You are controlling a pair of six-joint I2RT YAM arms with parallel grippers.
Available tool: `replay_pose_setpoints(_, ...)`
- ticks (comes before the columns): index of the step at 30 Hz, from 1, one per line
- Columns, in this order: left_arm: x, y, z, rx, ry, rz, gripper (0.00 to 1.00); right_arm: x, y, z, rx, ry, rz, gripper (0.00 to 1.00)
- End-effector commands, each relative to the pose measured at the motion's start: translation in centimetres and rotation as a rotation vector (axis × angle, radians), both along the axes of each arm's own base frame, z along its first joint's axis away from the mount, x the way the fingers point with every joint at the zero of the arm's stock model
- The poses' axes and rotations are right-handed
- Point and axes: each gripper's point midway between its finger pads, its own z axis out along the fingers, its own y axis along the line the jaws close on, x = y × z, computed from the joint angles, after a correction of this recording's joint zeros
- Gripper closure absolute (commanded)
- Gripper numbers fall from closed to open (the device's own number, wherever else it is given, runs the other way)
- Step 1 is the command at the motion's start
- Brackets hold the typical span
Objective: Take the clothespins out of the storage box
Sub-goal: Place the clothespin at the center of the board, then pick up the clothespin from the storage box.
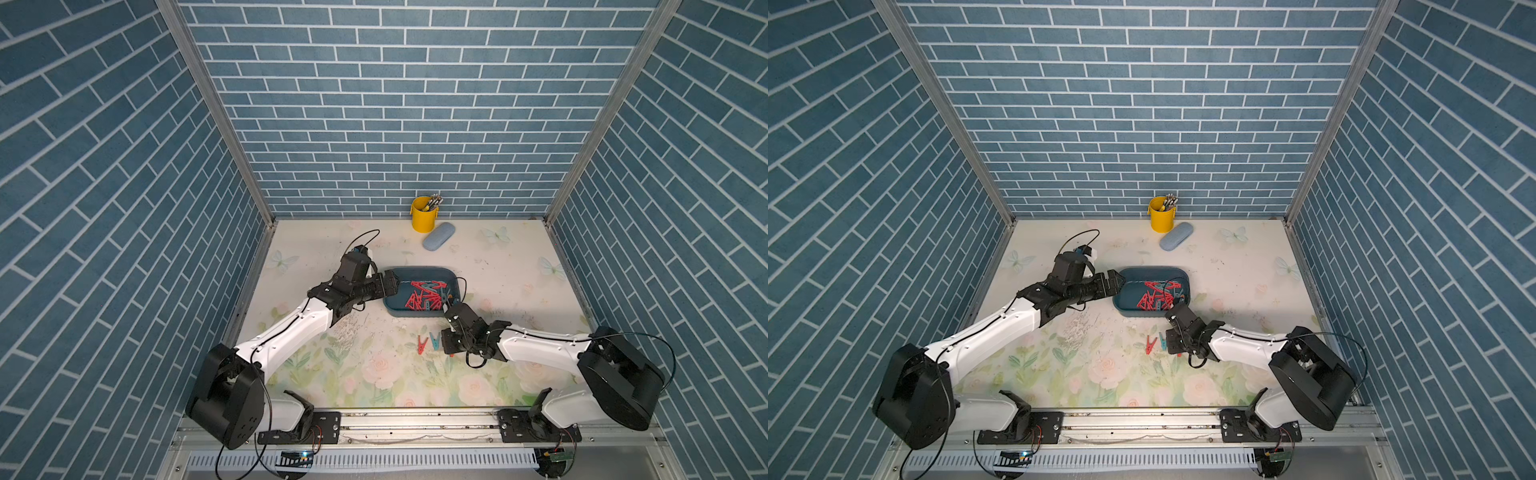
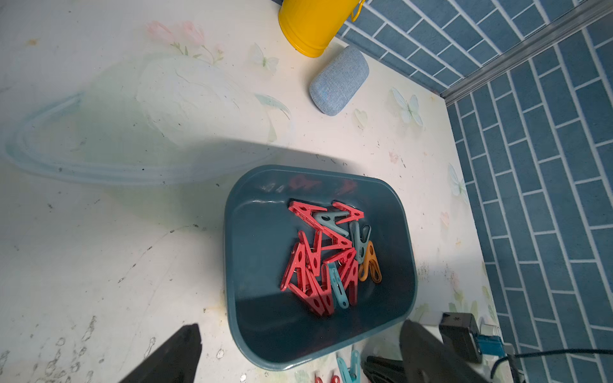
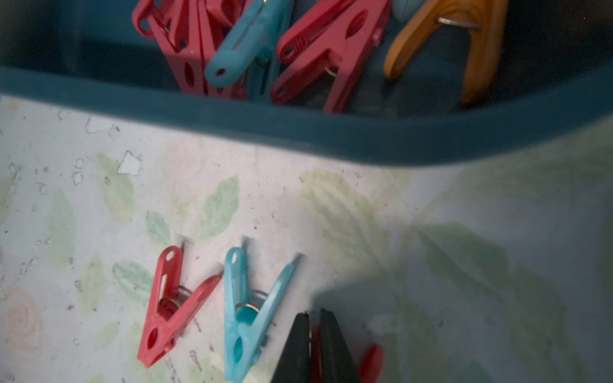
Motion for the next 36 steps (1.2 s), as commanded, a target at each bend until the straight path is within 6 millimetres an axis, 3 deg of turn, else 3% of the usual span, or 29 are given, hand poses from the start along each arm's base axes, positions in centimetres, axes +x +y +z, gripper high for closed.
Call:
replay_pose_setpoints(1,0.2,-0.4,0.4,0.006,-0.002,0.005,0.00,0.0,0.1,0.3,0.020,-0.014,-0.013,0.78)
replay_pose_setpoints(9,0.4,-1.8,0.5,0.024,0.000,-0.008,0.01,0.4,-0.1,2.9,0.036,-0.055,-0.022,0.68)
replay_pose_setpoints(18,1.2,-4.0,-0.6,0.060,0.034,-0.004,0.00,2.0,0.7,8.9,0.096,-0.170,-0.020,0.24)
replay_pose_setpoints(22,1.7,-4.7,-2.0,0.111,0.072,0.011,0.00,3.2,0.8,11.2,0.096,-0.227,-0.021,0.00)
replay_pose_setpoints(29,2.7,-6.3,-3.9,0.192,0.113,0.033,0.07,5.4,-0.9,13.9,0.111,-0.302,-0.069,0.01)
replay_pose_setpoints(32,3.3,-7.3,-4.7,0.231,0.125,0.030,0.14,6.2,-2.1,14.4,0.120,-0.315,-0.091,0.01)
replay_pose_setpoints(36,3.7,-9.2,-5.5,0.279,0.124,0.001,0.30,6.9,-3.5,14.3,0.111,-0.316,-0.114,0.01)
